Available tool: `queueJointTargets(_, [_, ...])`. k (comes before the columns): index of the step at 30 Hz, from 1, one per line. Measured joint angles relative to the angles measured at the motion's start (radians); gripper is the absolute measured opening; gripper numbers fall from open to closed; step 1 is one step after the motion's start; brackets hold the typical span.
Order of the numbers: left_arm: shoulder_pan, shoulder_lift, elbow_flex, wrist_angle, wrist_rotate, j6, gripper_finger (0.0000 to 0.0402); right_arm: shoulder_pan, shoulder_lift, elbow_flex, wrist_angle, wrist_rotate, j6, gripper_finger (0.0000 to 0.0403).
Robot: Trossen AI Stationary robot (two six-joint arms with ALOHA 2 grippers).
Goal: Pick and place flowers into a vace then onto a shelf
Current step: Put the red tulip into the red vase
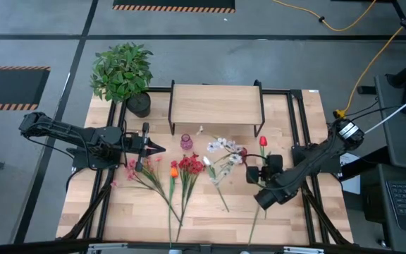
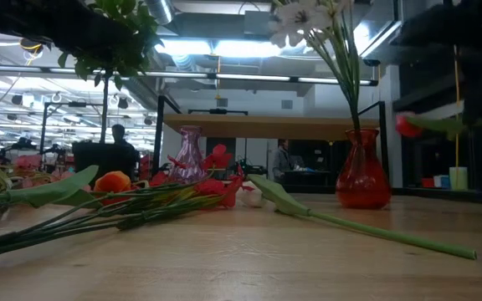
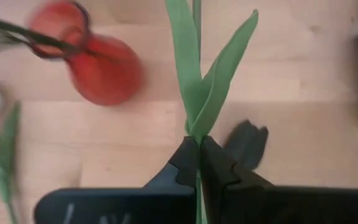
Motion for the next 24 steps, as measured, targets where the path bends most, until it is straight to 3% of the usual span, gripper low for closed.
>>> queueJointTargets(21, [0.000,0.000,0.000,-0.002,0.000,-0.002,0.0002,0.006,-0.153,0.003,-0.091,0.533,-0.262,0.0000])
queueJointTargets(24, [0.000,0.000,0.000,-0.002,0.000,0.000,0.0003,0.000,-0.174,0.003,-0.115,0.568,-0.318,0.0000])
